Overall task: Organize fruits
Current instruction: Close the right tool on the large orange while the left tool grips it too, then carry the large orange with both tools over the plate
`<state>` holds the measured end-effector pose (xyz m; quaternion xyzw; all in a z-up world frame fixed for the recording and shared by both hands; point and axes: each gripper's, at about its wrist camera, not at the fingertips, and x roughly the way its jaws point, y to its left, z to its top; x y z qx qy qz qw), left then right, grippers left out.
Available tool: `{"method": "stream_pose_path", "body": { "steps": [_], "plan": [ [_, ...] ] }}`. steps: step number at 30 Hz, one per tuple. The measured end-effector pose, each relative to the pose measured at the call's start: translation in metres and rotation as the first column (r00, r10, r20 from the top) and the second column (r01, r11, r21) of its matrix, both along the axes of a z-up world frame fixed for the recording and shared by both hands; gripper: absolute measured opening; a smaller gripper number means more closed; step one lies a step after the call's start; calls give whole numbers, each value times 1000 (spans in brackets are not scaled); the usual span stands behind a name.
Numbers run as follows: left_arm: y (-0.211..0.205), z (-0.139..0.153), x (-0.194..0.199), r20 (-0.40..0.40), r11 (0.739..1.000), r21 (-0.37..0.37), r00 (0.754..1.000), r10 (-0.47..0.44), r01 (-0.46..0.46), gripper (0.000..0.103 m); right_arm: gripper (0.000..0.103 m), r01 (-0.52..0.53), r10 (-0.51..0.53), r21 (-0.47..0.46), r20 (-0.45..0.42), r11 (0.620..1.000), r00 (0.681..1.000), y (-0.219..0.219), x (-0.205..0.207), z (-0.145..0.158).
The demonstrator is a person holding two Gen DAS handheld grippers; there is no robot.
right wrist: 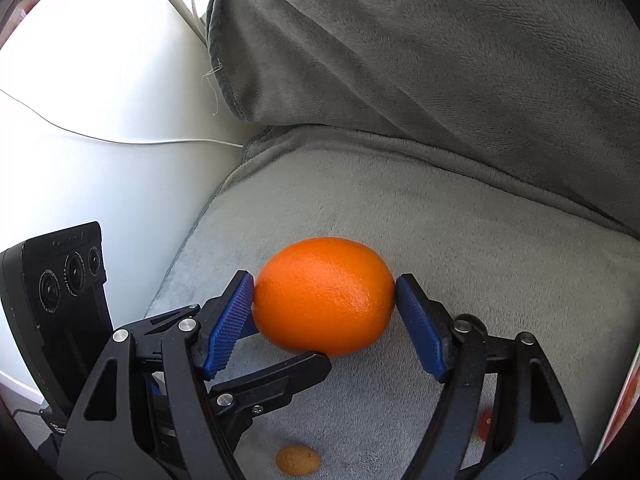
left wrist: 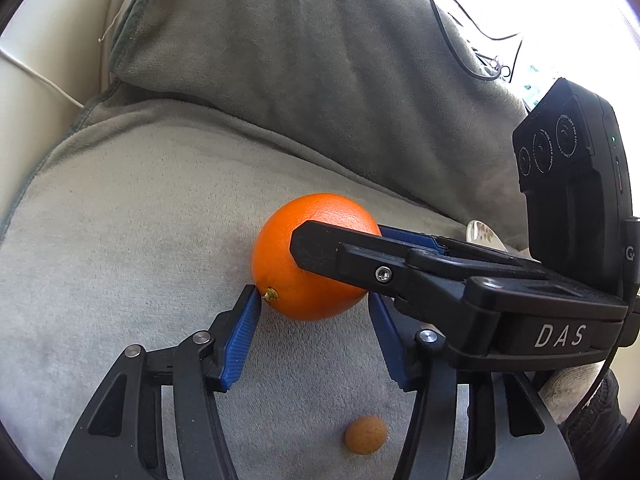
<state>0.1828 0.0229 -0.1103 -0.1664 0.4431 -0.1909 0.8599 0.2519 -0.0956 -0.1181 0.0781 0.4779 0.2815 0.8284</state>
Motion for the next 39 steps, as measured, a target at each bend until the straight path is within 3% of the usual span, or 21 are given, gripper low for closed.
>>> {"method": "stream_pose_path", "body": {
  "steps": [10,26,39],
  "plan": [
    [-19,19,-13,42,1000,2,999,-27,27,55,76,16,-16,8,49,1000,999,-24,-17,22],
    [-99,30,-14,84,993,6,989,-121,121,55,76,90,-91,7,107,996,990,-94,-41,55],
    [-160,44,-1,91,974,22,970,-225,224,55,76,189,-191,21,119,982,974,-165,-47,65]
  ]
}}
